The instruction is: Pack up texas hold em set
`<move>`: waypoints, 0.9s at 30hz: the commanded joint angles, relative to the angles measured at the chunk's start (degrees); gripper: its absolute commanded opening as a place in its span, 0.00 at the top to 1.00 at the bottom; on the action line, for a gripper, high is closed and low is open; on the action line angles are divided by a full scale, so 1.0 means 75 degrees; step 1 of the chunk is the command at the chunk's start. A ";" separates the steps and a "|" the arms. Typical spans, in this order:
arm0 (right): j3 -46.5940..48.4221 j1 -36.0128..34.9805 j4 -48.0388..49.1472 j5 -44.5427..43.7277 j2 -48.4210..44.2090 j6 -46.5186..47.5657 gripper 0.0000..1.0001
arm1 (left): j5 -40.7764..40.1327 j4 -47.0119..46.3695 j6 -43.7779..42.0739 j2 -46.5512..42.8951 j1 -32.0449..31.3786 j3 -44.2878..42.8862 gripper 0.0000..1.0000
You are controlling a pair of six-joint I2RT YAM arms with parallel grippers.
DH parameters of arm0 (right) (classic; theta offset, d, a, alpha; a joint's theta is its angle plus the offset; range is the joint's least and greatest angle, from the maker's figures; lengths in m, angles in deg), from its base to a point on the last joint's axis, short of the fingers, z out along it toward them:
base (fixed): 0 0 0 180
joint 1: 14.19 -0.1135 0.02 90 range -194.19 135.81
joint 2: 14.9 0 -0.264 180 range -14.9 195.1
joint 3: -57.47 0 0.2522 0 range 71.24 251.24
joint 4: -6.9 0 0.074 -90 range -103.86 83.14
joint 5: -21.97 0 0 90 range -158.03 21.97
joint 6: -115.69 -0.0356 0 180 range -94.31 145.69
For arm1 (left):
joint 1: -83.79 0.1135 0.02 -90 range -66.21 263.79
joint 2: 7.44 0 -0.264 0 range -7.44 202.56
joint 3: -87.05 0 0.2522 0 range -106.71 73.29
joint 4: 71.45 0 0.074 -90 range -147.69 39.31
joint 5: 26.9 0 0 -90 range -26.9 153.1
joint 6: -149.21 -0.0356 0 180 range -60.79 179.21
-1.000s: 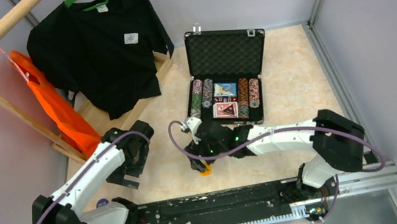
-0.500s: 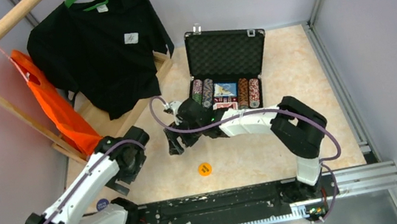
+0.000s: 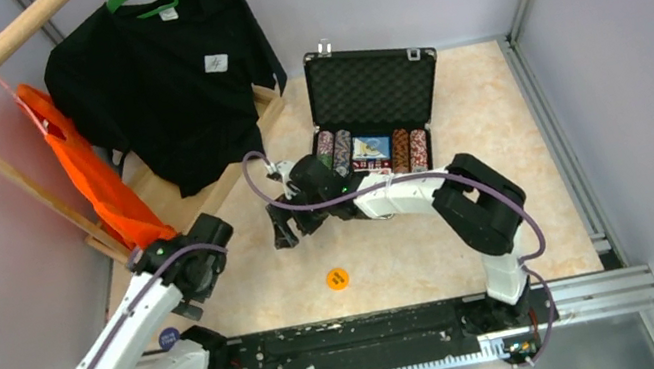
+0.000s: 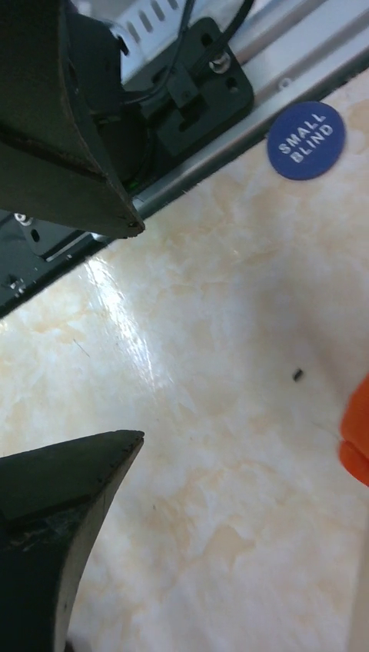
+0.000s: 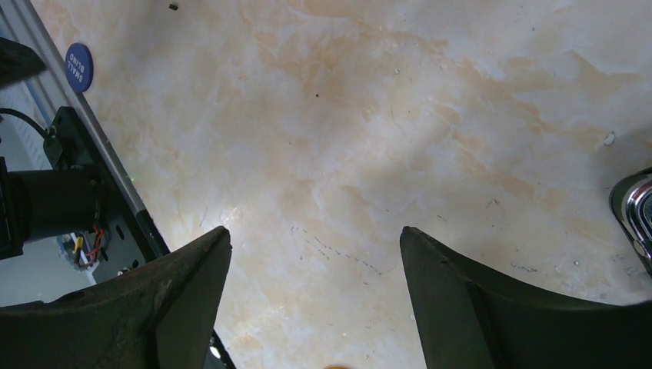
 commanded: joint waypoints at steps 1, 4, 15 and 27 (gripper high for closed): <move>0.0560 0.0037 0.0239 0.0193 0.0202 0.0081 0.19 | -0.1088 0.0320 -0.0239 -0.1028 0.0248 -0.0020 0.01; 0.0600 0.0029 0.0471 0.0459 0.0305 0.0084 0.19 | -0.1058 -0.0276 -0.0828 -0.2009 0.0305 0.0079 0.01; 0.0535 -0.0508 -0.1072 -0.1276 -0.0060 0.0615 0.33 | -0.1679 -0.2417 -0.3013 -0.2768 0.0305 -0.0087 0.01; -0.1289 -0.1937 -0.2714 -0.4682 -0.1438 -0.0433 0.13 | -0.0794 -0.4164 -0.3680 -0.1632 0.0304 0.1045 0.01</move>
